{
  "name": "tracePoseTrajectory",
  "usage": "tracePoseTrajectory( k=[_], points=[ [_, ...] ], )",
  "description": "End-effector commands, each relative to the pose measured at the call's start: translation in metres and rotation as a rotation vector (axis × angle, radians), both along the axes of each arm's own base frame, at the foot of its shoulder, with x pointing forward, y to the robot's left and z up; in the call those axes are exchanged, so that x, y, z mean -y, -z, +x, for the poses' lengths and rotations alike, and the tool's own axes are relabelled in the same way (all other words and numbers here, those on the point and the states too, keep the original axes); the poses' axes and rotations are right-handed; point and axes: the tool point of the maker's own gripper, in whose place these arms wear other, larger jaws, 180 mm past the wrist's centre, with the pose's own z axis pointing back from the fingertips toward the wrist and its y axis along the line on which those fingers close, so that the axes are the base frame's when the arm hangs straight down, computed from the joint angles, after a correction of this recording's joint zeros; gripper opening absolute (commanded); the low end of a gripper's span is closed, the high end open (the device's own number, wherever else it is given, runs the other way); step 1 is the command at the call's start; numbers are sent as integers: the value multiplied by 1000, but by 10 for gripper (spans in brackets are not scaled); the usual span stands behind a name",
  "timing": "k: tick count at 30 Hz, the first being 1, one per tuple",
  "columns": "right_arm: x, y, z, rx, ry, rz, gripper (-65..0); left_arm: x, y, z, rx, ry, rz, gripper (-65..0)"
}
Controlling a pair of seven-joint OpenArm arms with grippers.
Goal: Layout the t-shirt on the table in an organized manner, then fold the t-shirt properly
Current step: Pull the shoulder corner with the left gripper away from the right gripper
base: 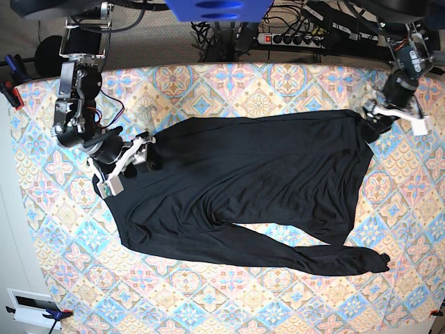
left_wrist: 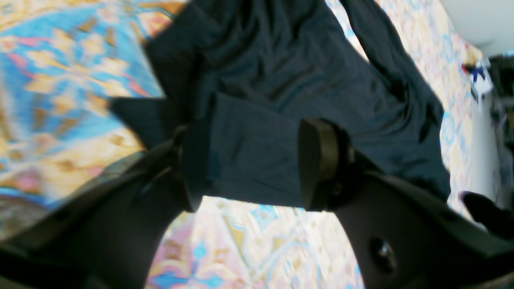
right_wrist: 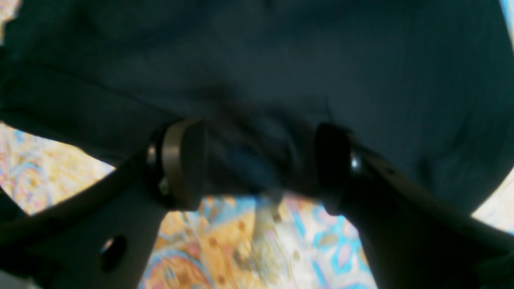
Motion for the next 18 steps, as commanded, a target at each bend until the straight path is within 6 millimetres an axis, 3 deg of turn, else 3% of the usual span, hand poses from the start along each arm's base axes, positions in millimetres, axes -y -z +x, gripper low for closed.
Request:
tracePoseTrajectory(
  k=[1,4,7,12,18],
  points=[
    [2,-16,8,56,-2,0,-242,-13,-12,-1,44,-49,13,-303],
    [16,-20,8,69,43,-4,-242,-39,-19,-14,66,-153,29,-303],
    [35,-16,3,58,101,-6,-242,-48,-26,-8,99,-186,33,-303],
    [63,-15,-5,52,185,-13,-242,-58,-14,9,115,-233,-21,-303],
    [82,-7,-18,29,264,-3,-242,-75,10,30,65,-286,1,-303]
  ],
)
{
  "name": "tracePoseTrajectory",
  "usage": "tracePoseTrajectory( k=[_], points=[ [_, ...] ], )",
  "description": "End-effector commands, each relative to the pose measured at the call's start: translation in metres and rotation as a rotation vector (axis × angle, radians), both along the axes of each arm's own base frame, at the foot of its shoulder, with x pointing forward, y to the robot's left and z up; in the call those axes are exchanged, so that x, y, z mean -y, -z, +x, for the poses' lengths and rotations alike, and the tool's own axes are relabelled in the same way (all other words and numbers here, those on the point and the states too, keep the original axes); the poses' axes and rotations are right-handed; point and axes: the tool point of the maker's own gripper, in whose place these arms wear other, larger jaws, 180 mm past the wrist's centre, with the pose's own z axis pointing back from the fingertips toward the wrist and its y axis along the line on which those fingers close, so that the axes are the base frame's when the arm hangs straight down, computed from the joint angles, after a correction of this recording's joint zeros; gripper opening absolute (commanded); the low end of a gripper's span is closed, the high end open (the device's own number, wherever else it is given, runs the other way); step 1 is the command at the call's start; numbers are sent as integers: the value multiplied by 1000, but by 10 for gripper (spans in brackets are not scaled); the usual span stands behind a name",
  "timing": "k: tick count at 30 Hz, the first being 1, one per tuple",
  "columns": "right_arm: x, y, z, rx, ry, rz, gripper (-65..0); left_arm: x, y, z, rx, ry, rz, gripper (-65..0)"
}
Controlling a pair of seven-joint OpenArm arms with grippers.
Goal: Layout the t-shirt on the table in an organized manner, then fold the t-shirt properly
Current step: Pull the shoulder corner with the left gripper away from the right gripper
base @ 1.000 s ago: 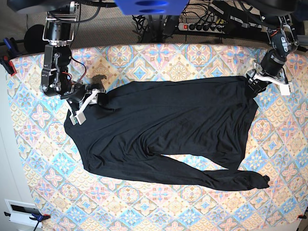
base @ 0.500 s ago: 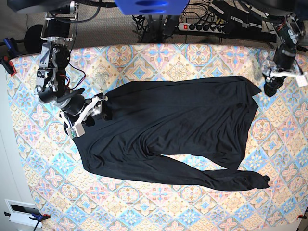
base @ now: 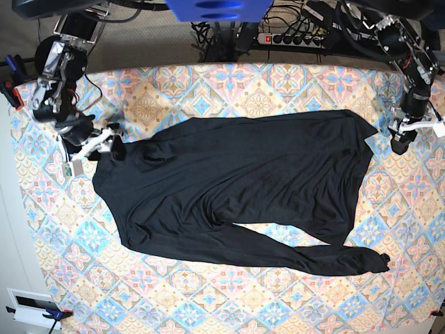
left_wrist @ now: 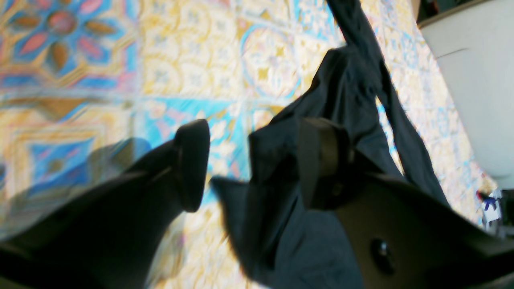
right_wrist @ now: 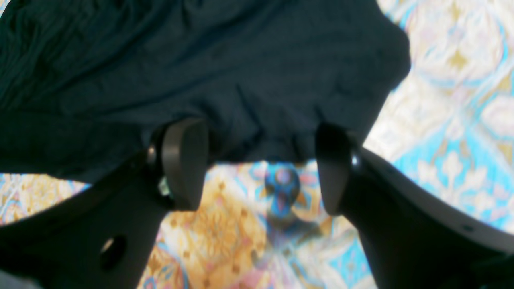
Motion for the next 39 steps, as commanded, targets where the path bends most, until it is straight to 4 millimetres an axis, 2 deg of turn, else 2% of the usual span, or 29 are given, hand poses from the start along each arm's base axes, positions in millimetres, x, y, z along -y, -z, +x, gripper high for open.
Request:
tracePoseTrajectory(
  k=[1,6,8,14,17,26,33,39],
  points=[
    [6,-16,9,59,5,-8,-242,-9,-8,5,19,-9,28,-303],
    [6,-10,2,53,10,-5,-242,-10,14,1,-35,-21,-3,-303],
    [6,-7,-1,46,12,-4,-242,-2,20,1,-53,5,-8,-303],
    [6,-6,-3,42,12,-4,-242,18,45,-19,-146,67,-18,-303],
    [5,-6,-3,41,9,-4,-242,18,48,-27,-165,68,-18,-303],
    [-3,-3,-3,40,12,22,-242,10,51,-30,-210,72,46,-303],
    [-3,-3,-3,40,13,24,-242,12,44,-11,-180,77,57,-303],
    [-3,-4,-3,42,13,24,-242,43,50,7,-179,171,44,-303]
  ],
)
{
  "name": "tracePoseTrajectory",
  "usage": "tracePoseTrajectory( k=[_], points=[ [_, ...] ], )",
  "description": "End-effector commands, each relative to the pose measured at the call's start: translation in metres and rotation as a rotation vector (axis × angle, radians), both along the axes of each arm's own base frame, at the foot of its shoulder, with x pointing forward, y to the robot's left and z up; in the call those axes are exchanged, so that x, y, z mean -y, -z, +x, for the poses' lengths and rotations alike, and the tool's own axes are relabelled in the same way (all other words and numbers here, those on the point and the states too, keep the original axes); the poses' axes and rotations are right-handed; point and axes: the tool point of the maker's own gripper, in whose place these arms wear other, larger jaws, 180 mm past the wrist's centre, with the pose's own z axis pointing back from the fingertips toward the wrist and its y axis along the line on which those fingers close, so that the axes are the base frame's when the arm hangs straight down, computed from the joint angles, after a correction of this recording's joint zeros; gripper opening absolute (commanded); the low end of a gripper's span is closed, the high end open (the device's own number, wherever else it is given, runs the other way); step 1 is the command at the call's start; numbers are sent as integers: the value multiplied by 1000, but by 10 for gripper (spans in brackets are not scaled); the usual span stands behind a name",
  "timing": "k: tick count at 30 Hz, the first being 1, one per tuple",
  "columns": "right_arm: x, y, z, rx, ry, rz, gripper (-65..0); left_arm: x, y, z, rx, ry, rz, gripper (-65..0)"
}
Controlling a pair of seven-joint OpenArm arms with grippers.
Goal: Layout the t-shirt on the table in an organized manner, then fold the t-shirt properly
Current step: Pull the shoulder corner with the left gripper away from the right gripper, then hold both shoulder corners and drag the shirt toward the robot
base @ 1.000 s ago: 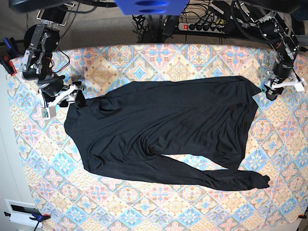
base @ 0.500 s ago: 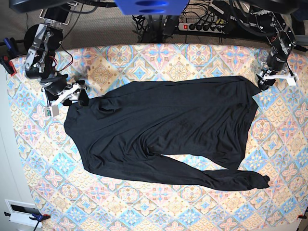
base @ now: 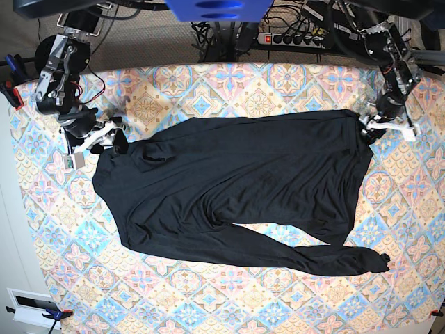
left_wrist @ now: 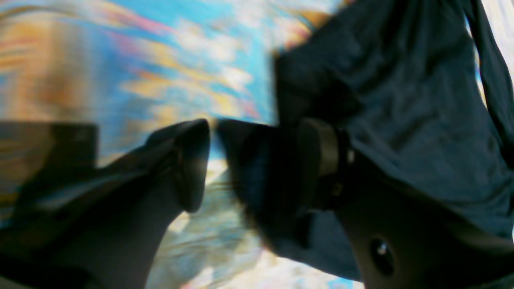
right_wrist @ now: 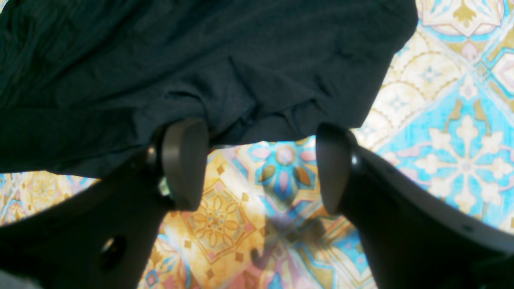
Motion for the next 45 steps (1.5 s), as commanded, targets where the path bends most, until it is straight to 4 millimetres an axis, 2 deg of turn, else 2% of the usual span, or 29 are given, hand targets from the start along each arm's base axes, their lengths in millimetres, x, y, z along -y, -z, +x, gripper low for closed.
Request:
tracePoseTrajectory(
  k=[1,5,7,10,15,23,28,31,33,36,41,45],
  points=[
    [2,-13,8,50,-4,-6,-242,-3,-11,8,34,15,20,-303],
    [2,-13,8,50,-4,-6,-242,13,-5,11,24,55,7,-325],
    [3,-14,8,51,-1,-6,-242,16,-3,10,21,55,-1,-361],
    [4,-13,8,50,0,-6,-242,16,-3,9,18,56,-2,-451],
    [3,-13,8,49,-1,-6,-242,15,2,0,0,50,-5,-649],
    [4,-14,8,51,0,-6,-242,14,21,-41,-87,47,-6,-650],
    [4,-14,8,51,0,-6,-242,-7,28,-78,-131,-48,-3,-650],
    [4,-12,9,48,3,-4,-242,-13,29,-88,-146,-66,2,-650],
    [6,-3,6,23,13,8,-242,-13,30,-92,-155,-67,3,-650],
    [8,23,-1,-51,39,61,-242,-13,30,-92,-155,-67,3,-650],
    [12,38,17,-60,144,292,-242,-13,30,-92,-155,-68,1,-650],
    [7,69,11,-137,226,486,-242,-12,31,-92,-155,-68,0,-650]
  ],
)
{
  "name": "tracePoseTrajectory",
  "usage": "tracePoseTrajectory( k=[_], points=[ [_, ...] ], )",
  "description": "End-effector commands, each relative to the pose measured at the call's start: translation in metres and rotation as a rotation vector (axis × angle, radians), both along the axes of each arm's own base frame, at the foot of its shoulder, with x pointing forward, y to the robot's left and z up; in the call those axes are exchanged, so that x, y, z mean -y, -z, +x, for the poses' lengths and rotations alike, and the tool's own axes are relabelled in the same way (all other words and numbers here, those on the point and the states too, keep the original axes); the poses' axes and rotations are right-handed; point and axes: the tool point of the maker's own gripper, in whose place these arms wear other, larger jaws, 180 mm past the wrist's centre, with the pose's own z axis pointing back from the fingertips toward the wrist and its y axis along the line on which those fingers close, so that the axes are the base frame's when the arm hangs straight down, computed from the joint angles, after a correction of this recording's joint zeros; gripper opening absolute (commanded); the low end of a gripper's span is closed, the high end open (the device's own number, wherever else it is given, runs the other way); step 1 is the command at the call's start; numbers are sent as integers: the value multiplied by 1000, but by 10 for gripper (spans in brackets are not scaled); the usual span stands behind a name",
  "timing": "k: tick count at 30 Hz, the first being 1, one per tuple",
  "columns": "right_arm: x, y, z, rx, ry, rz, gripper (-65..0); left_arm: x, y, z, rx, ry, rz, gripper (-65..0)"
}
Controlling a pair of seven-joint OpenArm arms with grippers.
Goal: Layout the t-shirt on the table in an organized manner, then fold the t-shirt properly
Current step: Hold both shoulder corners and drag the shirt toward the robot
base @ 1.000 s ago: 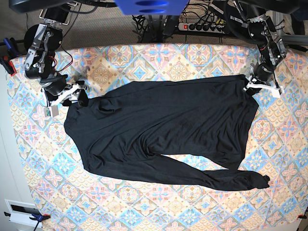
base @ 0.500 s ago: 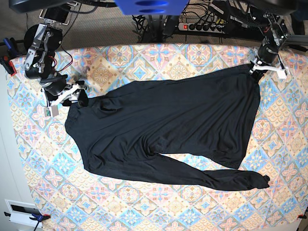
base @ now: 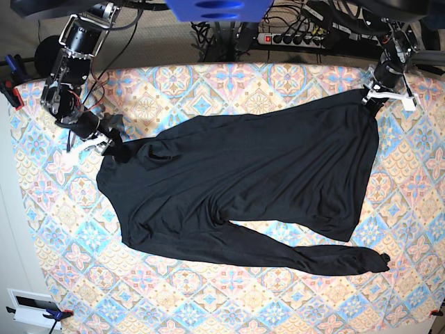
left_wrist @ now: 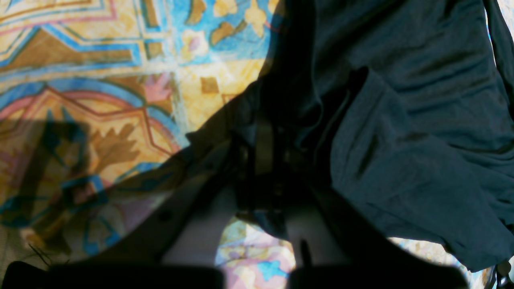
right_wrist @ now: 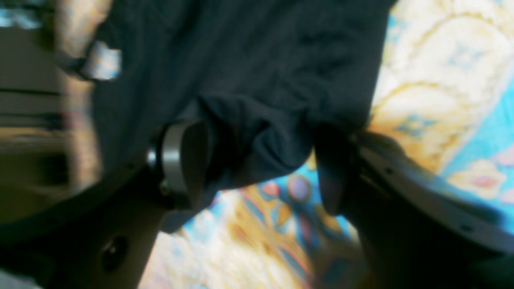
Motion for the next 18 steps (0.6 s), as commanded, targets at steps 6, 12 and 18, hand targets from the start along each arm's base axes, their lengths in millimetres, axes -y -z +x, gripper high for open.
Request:
tracePoseTrajectory(
  k=[6,12,18],
  points=[
    [-5,19,-6,-77,23,106,-242,-6,7,-14,-72,-4,22,-650],
    [-7,20,-6,-79,17,107,-249,-6,7,-14,-72,-4,22,-650],
    [-7,20,-8,-82,16,104,-509,-7,6,-14,-71,-4,24,-650]
  ],
)
